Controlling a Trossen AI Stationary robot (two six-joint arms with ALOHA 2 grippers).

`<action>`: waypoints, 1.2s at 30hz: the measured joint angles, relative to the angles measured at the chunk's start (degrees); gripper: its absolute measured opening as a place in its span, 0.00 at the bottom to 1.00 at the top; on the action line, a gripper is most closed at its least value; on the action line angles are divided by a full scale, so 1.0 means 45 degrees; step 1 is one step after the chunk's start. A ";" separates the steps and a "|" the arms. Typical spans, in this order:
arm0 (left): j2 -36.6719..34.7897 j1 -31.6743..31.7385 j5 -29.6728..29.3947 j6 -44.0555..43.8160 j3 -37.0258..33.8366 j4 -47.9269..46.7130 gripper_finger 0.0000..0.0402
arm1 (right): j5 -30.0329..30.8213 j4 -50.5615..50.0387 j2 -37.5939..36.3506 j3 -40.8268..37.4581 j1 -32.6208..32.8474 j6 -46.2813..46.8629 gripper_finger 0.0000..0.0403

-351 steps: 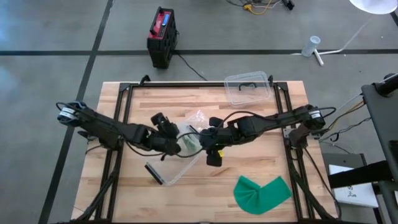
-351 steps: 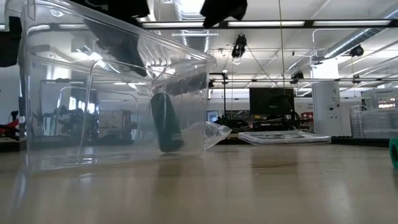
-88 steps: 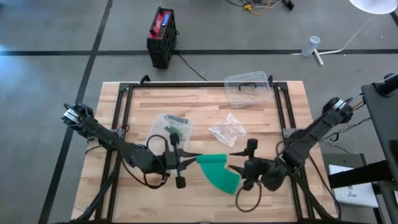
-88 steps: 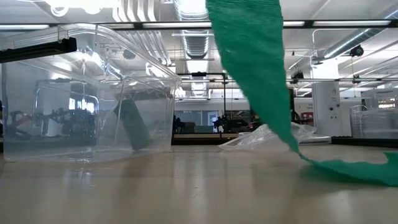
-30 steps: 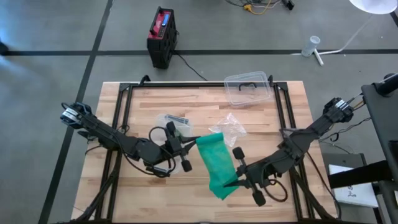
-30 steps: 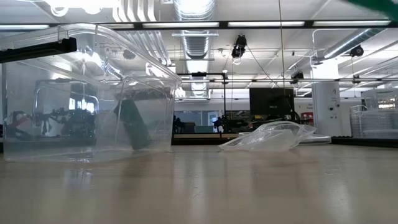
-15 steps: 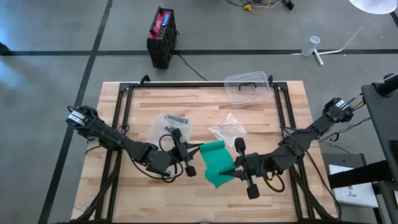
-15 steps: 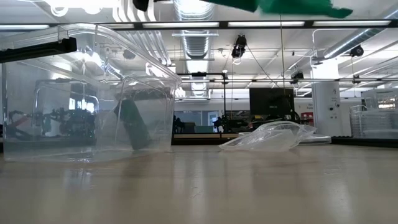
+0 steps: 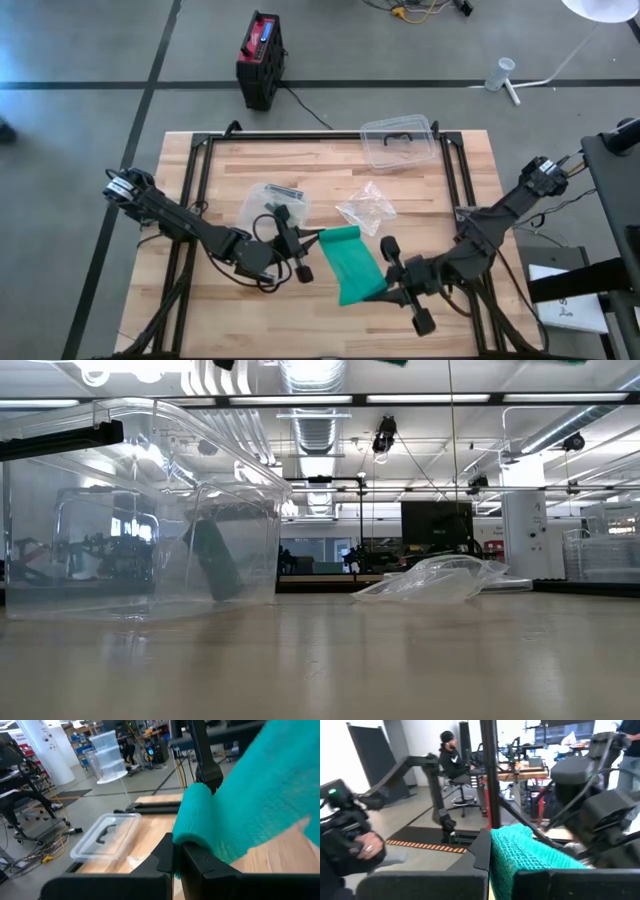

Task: Roll bandage
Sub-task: Roll the blue bandage

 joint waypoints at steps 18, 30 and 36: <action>-0.0888 0.0084 -0.0228 0.1255 0.0000 -0.0523 0.00 | 0.0211 0.2071 -0.0010 0.0000 0.0149 -0.1703 0.01; -0.0254 -0.0661 0.0087 0.0776 0.0000 -0.0702 0.00 | 0.1237 0.2080 -0.0077 0.0432 -0.1017 -0.0998 0.01; -0.0113 -0.1175 0.0083 0.0665 0.0000 -0.0672 0.00 | 0.1529 0.2146 -0.0126 0.0595 -0.1809 0.0052 0.01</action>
